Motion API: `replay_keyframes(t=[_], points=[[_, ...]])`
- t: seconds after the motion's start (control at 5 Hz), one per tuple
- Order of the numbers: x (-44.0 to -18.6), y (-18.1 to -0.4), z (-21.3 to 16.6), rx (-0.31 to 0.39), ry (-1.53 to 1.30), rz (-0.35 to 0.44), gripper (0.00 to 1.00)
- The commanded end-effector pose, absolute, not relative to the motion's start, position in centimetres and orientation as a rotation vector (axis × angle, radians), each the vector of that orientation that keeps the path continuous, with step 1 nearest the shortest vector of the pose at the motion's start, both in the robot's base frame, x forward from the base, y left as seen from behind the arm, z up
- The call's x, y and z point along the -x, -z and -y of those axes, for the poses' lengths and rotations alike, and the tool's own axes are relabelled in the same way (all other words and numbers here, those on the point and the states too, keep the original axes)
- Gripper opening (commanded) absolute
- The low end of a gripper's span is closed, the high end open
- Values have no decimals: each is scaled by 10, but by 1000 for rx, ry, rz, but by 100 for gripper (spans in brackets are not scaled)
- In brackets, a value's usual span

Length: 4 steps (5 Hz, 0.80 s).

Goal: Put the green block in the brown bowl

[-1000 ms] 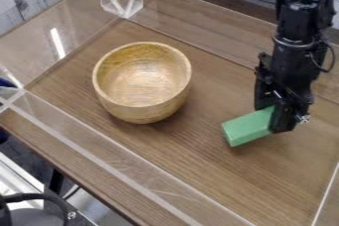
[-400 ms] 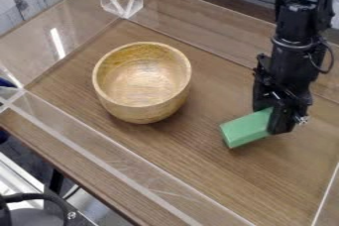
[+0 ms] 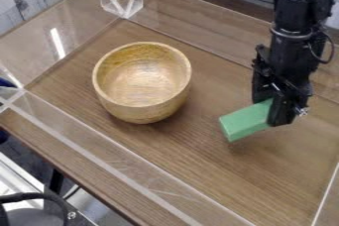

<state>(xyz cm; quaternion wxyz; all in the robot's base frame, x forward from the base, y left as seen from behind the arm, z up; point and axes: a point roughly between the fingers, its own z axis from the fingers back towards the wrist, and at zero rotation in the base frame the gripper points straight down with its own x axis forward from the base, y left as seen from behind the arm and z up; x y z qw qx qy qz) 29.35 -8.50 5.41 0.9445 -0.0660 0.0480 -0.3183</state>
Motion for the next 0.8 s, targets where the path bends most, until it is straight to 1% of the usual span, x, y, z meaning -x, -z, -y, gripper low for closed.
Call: replay_keyframes(t=[0.0,0.2,0.6], points=[[-302,-76,87,129,660,-5,0],[-303,-70,91,136,671,-6,0],[-297,-103,65,97,590,30,0]])
